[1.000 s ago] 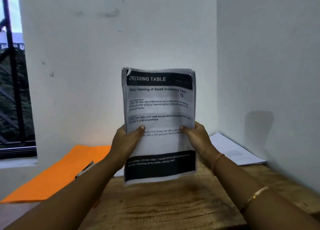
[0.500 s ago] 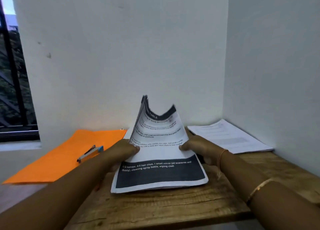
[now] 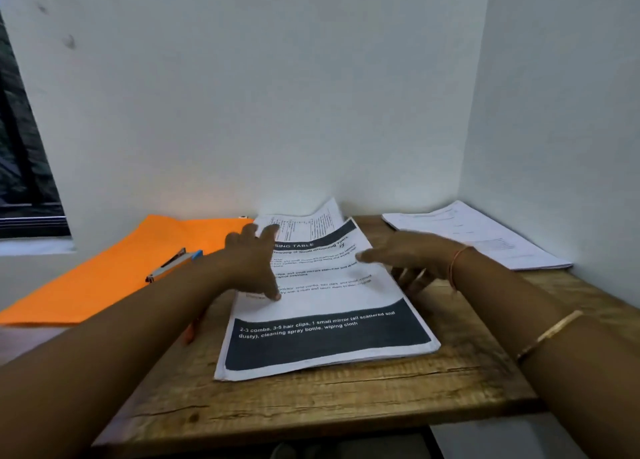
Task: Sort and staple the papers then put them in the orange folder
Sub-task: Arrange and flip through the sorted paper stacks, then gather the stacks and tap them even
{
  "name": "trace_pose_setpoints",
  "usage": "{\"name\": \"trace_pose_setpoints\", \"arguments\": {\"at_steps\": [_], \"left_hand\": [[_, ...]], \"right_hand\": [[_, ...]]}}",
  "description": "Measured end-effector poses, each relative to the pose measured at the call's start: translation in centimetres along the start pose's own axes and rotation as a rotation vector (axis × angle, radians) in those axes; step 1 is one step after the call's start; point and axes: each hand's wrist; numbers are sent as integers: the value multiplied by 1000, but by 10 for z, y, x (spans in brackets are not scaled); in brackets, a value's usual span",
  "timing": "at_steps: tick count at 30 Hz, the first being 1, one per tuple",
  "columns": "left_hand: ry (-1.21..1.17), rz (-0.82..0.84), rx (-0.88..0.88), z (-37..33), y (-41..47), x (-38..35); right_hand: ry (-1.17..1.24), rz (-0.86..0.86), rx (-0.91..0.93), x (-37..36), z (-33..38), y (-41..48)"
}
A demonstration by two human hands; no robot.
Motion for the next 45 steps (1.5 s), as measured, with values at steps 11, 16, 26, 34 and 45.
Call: {"name": "trace_pose_setpoints", "arguments": {"at_steps": [11,16,26,34,45], "left_hand": [[-293,-195,-284,-56,50,-2],[-368,-188,-299,-52,53,-20],[-563,-56,-255,-50,48,-15],[-794,71,-161,-51,37,-10],[-1037,29,41,-52,39,-12]], "right_hand": [[-3,-307,266,8,23,56],[116,-247,255,4,24,67],[-11,-202,557,11,8,57],[-12,-73,575,-3,9,52],[-55,-139,568,-7,8,59]]}}
Point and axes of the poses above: each hand's wrist, its own y-axis towards the middle knuckle, its own x-axis out of the back of the hand, z = x × y, and after that the axes turned 8 degrees about y, right-handed
